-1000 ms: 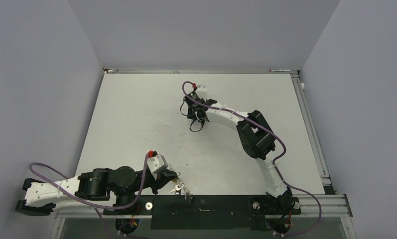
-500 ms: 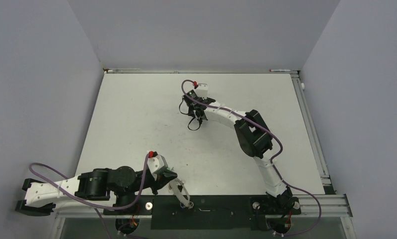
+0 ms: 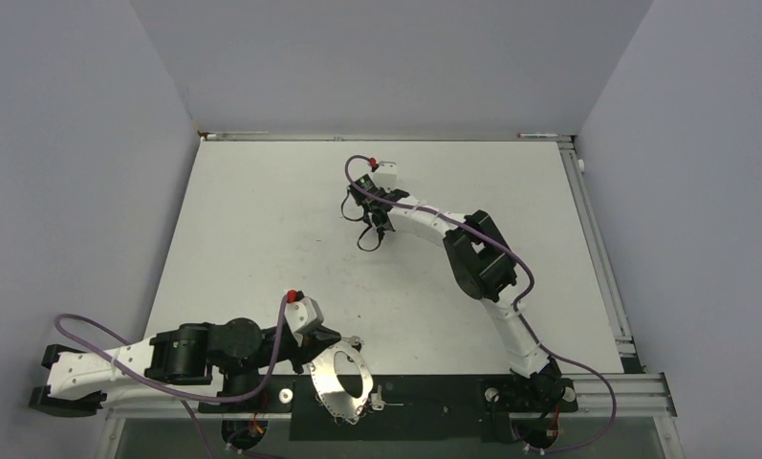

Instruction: Put the keys on the keyring

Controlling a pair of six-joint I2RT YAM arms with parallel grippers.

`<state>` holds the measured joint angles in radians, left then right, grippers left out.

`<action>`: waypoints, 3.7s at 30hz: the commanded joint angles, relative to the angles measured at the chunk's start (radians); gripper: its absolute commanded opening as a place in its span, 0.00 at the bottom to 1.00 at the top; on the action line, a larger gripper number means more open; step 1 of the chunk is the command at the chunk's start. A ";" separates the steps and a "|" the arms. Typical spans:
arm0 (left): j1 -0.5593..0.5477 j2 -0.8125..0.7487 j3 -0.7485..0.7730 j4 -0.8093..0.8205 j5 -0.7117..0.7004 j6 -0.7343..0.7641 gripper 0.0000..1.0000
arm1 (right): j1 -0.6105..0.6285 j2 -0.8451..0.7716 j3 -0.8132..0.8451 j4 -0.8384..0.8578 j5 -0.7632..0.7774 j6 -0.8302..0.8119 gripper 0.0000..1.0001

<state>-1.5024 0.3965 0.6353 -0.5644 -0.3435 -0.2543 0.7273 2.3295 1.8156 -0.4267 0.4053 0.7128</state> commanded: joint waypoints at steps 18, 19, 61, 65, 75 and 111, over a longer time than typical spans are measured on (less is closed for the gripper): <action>0.196 -0.028 0.015 0.058 -0.019 -0.029 0.49 | 0.237 -0.501 -0.507 0.141 -0.188 -0.352 0.54; 0.217 -0.037 0.011 0.061 -0.032 -0.041 0.58 | 0.261 -0.533 -0.551 0.120 -0.207 -0.366 0.55; 0.368 -0.055 0.056 -0.019 -0.130 -0.137 0.82 | 0.718 -0.584 -0.733 0.028 -0.232 -0.185 0.68; 0.373 -0.050 0.054 -0.019 -0.127 -0.137 0.82 | 0.717 -0.566 -0.742 0.027 -0.212 -0.177 0.68; 0.391 -0.042 0.055 -0.015 -0.119 -0.133 0.82 | 0.716 -0.666 -0.765 0.083 -0.214 -0.163 0.70; 0.453 0.062 0.047 0.029 -0.053 -0.177 0.77 | 0.123 -0.576 -0.857 0.188 0.035 -0.420 0.56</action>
<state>-1.0584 0.4274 0.6521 -0.5861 -0.4026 -0.4000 0.9741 1.7596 0.9821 -0.2111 0.3763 0.4099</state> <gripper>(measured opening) 0.777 0.566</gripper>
